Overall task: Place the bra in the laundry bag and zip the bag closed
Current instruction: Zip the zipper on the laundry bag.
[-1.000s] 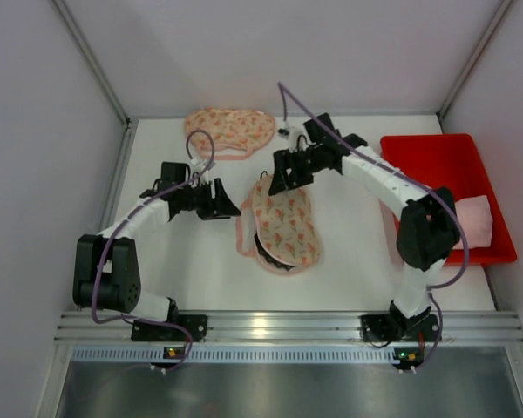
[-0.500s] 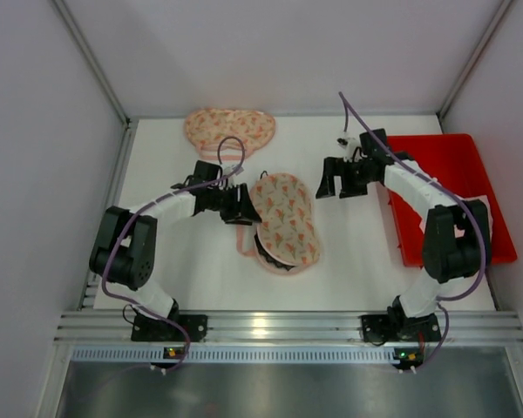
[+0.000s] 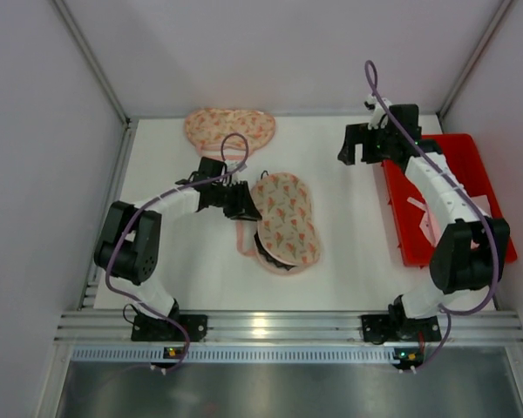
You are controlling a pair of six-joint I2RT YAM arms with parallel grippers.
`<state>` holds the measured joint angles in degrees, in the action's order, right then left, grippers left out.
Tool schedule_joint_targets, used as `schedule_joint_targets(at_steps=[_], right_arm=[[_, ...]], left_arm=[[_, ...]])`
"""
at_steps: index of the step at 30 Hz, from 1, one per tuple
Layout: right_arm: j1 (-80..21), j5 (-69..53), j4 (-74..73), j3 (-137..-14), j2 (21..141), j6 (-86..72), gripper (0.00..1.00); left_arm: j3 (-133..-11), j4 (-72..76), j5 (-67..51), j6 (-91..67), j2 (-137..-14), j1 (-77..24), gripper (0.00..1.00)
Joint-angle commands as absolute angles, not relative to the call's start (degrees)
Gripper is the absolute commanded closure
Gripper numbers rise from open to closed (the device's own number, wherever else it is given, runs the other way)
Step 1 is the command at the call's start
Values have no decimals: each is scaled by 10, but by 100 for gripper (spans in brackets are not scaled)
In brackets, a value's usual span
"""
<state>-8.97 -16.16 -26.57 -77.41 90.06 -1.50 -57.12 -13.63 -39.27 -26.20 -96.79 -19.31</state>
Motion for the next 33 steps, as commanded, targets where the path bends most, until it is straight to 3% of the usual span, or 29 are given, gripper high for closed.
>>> schedule_joint_targets(at_steps=[1,2,6,11,19,28,33], right_arm=[[-52,-263,-286,-819,918,-6,4],[-52,-283,-295,-823,926,-5,4],[-51,-365,-295,-785,952,-38,6],[-53,-433,-219,-679,948,-104,10],[-65,-509,-134,-614,998,-191,20],[-138,-523,16,-548,1013,-289,30],[-178,-519,22,-546,1051,-293,34]], left_arm=[[-586,-141,-380,-247,-981,-185,70],[-588,-141,-380,-246,-986,-185,71],[-599,-156,-369,-239,-999,-176,99],[-603,-187,-338,-203,-1005,-154,100],[-627,-224,-271,-149,-1062,-146,100],[-636,-233,-236,-147,-1106,-143,100],[-641,-233,-239,-149,-1110,-141,100]])
